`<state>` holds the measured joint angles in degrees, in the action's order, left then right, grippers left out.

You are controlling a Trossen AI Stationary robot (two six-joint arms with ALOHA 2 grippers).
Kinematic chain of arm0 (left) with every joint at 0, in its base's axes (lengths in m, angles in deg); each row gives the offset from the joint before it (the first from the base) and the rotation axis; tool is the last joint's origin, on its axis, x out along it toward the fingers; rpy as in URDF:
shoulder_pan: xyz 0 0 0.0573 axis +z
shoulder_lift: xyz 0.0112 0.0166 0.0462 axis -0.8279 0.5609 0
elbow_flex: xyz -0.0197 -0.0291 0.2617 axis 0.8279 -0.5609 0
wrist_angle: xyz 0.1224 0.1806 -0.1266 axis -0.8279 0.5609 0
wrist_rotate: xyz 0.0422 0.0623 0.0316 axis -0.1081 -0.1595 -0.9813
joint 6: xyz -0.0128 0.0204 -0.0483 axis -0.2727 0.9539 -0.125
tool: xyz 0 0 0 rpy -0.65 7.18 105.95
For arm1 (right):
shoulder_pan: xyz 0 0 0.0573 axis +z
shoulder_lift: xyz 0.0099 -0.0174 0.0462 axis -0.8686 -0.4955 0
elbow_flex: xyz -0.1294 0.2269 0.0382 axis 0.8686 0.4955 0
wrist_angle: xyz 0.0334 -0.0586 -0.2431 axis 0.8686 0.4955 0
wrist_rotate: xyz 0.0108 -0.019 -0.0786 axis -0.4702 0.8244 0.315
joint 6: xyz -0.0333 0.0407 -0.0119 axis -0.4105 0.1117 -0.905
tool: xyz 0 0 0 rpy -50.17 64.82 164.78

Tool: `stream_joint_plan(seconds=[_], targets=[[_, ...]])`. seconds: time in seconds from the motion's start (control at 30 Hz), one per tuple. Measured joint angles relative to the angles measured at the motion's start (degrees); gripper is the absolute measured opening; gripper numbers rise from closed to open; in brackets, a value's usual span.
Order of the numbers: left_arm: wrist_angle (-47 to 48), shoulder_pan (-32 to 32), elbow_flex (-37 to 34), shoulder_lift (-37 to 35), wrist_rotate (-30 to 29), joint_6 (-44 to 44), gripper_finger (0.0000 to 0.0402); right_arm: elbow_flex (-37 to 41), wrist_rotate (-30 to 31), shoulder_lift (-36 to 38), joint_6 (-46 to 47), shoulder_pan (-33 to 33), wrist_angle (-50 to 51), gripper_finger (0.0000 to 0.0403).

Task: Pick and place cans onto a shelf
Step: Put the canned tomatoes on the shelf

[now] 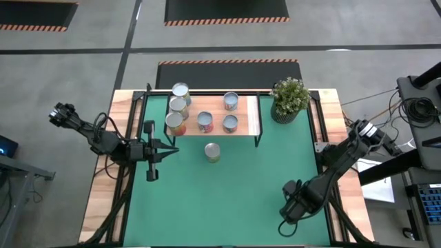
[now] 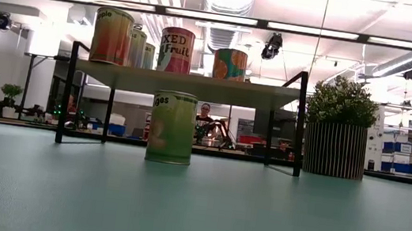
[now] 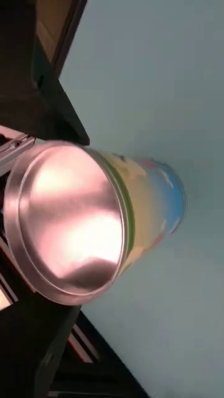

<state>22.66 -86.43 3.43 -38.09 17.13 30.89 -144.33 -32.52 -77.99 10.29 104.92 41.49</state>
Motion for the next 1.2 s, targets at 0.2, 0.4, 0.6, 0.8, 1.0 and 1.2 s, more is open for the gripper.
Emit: stream_joint_plan(seconds=[0.2,0.4,0.6,0.8,1.0,1.2], targets=[[0.0,0.0,0.0,0.0,0.0,-0.4,0.0,0.1,0.0,0.2,-2.4,0.0,-0.4,0.0296],[0.0,0.0,0.0,0.0,0.0,-1.3,0.0,-0.9,0.3,2.6,-3.0,-0.9,0.6,0.0296],[0.0,0.0,0.0,0.0,0.0,-1.9,0.0,-6.9,8.2,4.3,-8.5,-4.1,1.4,0.0305],[0.1,0.0,0.0,0.0,0.0,-2.8,0.0,-18.2,17.1,3.8,-23.1,-10.1,3.1,0.0304],[0.1,0.0,0.0,0.0,0.0,-2.8,0.0,-30.4,22.3,2.1,-40.9,-18.9,12.5,0.0302],[0.4,0.0,0.0,0.0,0.0,-3.0,0.0,-40.0,29.2,-0.5,-57.9,-29.7,22.4,0.0317]])
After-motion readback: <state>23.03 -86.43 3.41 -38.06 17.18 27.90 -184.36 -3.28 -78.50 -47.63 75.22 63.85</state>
